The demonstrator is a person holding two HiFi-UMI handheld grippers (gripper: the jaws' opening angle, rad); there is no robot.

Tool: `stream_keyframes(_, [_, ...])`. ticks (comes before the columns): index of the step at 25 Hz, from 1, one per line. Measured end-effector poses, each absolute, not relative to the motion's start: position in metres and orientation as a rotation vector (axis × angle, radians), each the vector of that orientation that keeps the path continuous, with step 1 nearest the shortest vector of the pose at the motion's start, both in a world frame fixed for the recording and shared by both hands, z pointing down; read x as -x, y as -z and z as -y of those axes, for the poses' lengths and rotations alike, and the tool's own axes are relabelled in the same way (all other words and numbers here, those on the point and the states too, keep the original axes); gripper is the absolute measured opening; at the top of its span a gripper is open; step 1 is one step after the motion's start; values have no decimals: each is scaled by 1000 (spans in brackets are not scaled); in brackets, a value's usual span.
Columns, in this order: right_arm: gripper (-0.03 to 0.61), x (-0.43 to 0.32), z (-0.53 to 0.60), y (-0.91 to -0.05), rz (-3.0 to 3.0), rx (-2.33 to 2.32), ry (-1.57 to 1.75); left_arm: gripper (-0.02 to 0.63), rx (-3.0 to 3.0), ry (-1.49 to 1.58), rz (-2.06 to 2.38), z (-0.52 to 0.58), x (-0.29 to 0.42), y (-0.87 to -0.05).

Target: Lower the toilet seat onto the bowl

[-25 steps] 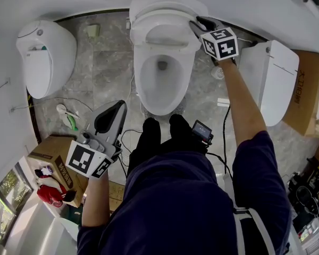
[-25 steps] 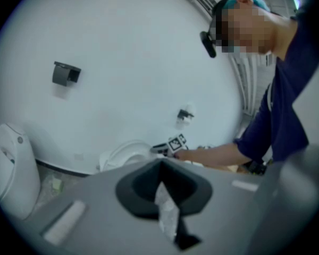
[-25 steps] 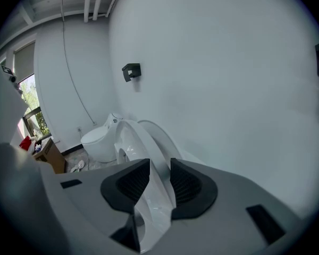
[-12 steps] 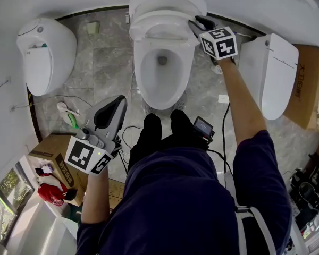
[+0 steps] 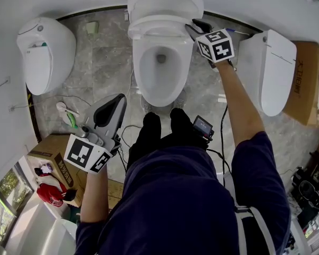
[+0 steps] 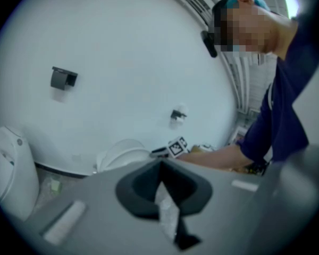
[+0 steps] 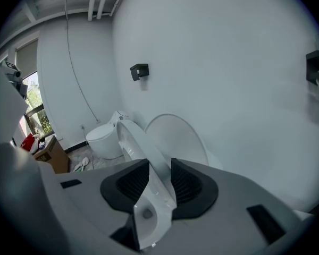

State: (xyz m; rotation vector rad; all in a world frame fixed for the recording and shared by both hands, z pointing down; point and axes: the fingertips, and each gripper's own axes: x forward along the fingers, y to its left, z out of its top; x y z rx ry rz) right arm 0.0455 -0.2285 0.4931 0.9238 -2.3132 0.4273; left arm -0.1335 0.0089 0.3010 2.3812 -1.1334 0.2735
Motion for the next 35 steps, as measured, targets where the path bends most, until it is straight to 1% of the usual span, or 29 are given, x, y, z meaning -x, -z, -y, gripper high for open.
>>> stream_keyframes(35, [147, -42, 120, -506, 2287, -824, -421, 3, -2431, -254, 1104, -47, 121, -289])
